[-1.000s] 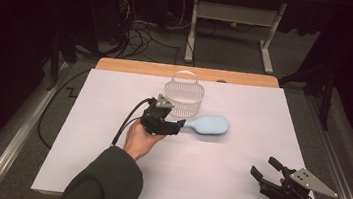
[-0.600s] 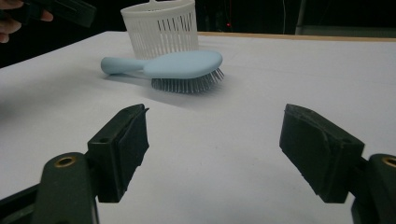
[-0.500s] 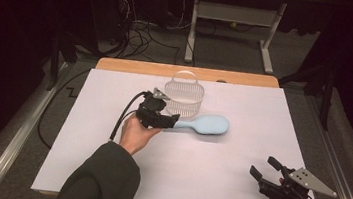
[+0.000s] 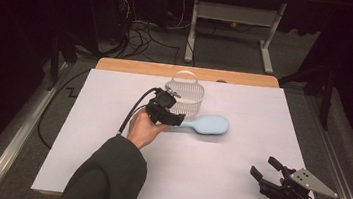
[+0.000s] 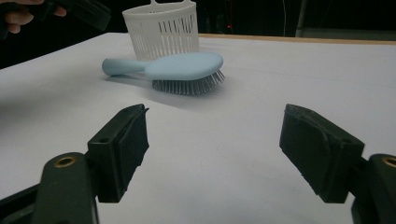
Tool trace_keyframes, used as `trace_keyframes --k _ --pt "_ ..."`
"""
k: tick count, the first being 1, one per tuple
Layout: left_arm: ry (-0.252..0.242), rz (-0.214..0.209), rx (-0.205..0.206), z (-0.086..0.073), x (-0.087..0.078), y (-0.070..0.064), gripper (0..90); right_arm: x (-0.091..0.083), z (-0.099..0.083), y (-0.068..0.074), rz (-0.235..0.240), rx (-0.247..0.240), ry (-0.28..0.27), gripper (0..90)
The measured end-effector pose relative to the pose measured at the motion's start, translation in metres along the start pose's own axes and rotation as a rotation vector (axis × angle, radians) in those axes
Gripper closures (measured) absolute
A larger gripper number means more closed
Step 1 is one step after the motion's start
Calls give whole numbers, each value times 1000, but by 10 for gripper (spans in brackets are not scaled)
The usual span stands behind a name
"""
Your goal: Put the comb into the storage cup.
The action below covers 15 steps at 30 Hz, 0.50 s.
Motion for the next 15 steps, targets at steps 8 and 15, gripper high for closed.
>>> trace_keyframes --k 8,15 --pt "56 -16 0 -6 14 1 366 1 0 1 4 -2 6 244" --pt "110 -29 3 -12 26 1 378 1 0 0 2 -2 5 244"
Point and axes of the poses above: each handheld gripper's, and its own axes: x roughly forward along the jaws, z roughly out of its top, y roughly to its left, the point moved 8 cm from there along x, roughly forward along the jaws, and after that the axes turned 9 degrees about x, right-handed, at the moved point
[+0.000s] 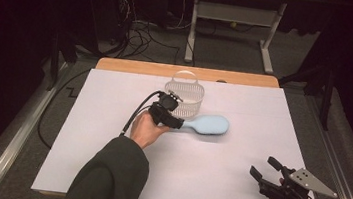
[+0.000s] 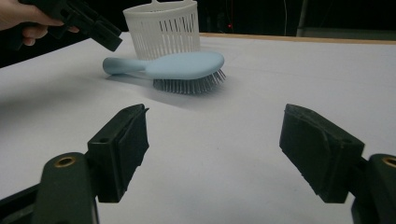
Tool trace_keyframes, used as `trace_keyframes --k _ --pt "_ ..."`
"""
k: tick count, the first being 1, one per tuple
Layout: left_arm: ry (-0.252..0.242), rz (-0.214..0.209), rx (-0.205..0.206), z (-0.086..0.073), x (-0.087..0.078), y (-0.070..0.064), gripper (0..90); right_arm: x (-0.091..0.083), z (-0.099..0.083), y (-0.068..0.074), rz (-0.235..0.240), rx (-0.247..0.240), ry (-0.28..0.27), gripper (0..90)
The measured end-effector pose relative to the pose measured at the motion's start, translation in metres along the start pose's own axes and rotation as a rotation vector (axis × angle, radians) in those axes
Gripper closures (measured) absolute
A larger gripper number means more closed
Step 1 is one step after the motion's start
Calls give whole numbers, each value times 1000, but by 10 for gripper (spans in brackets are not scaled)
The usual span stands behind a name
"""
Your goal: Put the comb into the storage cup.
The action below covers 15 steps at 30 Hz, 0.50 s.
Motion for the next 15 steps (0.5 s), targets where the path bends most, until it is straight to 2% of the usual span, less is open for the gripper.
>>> trace_keyframes --k 15 --pt "65 -25 18 -5 19 -5 398 1 -1 -1 -4 8 8 246"
Point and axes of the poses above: each handheld gripper's, and its own axes: x roughly forward along the jaws, z roughly out of its top, y roughly to its left, the point moved 8 cm from there along x, roughly forward along the jaws, and after that the axes turned 9 degrees about x, right-handed, at the moved point
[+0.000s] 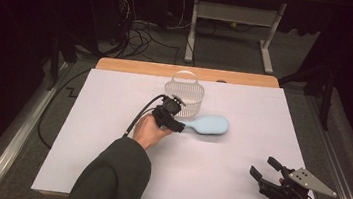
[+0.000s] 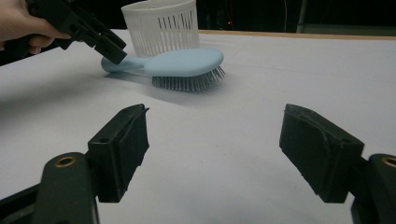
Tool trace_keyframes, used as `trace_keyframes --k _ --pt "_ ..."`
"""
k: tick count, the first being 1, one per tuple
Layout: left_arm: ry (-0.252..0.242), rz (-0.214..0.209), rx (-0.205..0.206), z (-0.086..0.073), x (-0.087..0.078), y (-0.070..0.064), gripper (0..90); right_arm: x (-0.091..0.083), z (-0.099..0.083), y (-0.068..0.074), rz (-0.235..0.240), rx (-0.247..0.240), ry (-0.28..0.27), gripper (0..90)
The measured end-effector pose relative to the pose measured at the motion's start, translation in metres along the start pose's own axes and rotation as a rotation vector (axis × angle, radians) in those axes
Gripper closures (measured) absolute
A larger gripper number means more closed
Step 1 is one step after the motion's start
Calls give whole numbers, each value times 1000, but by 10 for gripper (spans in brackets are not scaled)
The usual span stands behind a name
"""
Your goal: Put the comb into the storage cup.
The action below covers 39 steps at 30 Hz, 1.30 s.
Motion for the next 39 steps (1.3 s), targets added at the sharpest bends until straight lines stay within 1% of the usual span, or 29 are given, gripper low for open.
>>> trace_keyframes --k 8,14,18,24,26,28,30,34,37,39 --pt "-5 -6 4 1 1 -1 403 0 0 1 7 0 -5 247" --pt "-7 -8 18 2 2 -3 402 0 0 2 10 2 0 248" --pt "-7 -6 16 2 4 -2 399 0 0 2 10 2 1 248" --pt "9 -15 10 0 7 0 399 0 0 1 6 2 2 252" --pt "25 -26 15 -2 10 -2 402 0 0 1 6 2 3 253" --pt "32 -26 25 -2 12 -4 402 0 0 1 6 2 2 254" --pt "35 -36 30 -2 13 -7 403 0 0 1 6 2 2 254" --pt "35 -42 45 -1 14 -12 413 0 0 1 7 2 2 254" --pt "35 -53 50 -1 14 -16 436 0 0 1 7 2 3 255" --pt "38 -50 61 -1 15 -17 446 1 0 1 7 -1 3 255"
Point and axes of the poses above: each handheld gripper's, and its own axes: x roughly forward along the jaws, z roughly out of its top, y roughly to its left, the point moved 8 cm from there along x, roughly forward along the jaws, and after that the axes turned 9 degrees about x, right-handed, at the moved point
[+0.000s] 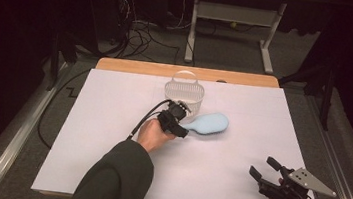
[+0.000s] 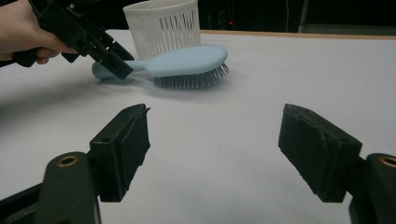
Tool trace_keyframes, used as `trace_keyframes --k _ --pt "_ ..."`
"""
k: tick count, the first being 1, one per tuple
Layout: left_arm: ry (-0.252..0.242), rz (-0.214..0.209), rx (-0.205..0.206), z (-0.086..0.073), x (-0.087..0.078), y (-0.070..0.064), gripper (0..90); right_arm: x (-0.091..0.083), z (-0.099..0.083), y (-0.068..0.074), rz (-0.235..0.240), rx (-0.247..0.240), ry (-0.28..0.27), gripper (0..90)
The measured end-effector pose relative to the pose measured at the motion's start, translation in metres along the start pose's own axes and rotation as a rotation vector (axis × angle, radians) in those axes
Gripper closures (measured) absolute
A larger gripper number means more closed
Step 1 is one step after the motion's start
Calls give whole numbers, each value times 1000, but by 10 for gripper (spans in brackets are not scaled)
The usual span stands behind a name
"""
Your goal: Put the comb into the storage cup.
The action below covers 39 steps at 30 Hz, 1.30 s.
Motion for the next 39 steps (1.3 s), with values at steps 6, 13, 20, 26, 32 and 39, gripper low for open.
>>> trace_keyframes --k 6,13,20,26,32,39 --pt "3 8 19 1 2 -4 456 0 0 0 -2 -4 1 257" --pt "10 18 40 7 5 -9 454 1 -1 0 -1 -4 4 257" --pt "25 20 62 15 8 -15 460 1 -1 0 2 -1 3 258" --pt "39 36 74 19 12 -17 476 1 -1 0 4 0 4 259" --pt "71 69 121 25 16 -21 482 1 -1 0 6 3 5 259" --pt "80 74 128 27 19 -20 512 1 -1 1 9 5 4 259"
Point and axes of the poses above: each handheld gripper's, and its own axes: x roughly forward along the jaws, z roughly out of its top, y roughly to its left, the point moved 8 cm from there along x, roughly forward along the jaws, and after that the axes turned 9 degrees about x, right-handed, at the moved point
